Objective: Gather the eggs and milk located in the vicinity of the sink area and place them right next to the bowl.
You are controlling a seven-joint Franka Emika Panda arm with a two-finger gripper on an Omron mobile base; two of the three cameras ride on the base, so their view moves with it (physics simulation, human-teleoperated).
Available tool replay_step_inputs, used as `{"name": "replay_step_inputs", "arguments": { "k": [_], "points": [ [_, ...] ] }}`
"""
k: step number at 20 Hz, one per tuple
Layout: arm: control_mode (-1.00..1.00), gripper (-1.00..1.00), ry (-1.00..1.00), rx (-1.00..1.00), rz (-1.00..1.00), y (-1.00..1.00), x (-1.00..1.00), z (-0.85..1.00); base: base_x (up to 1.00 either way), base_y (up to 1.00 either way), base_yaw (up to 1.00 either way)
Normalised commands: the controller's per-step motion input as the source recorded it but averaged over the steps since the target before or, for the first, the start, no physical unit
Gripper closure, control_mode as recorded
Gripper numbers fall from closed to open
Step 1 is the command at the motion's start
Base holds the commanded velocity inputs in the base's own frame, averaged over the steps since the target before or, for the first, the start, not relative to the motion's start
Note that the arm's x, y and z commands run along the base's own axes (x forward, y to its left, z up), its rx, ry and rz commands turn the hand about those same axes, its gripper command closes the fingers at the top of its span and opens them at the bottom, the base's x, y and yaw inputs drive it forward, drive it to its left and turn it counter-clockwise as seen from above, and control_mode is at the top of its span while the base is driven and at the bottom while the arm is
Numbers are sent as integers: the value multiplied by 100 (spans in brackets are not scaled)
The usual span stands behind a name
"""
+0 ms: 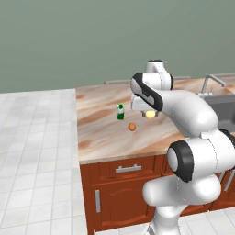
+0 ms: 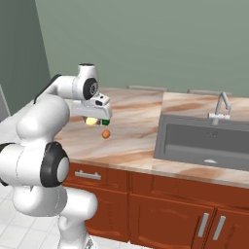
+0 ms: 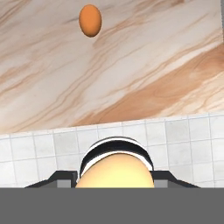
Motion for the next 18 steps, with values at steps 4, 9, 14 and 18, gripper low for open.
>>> {"name": "replay_step_inputs", "arguments": {
  "k": [4,9,14,18],
  "points": [
    [100,100,0,0,0,0,0,0,-34,-91,0],
    [100,100,0,0,0,0,0,0,-10,-100,0],
    [100,100,0,0,0,0,0,0,-2,-100,0],
    [100,100,0,0,0,0,0,0,0,-100,0]
  ]
}}
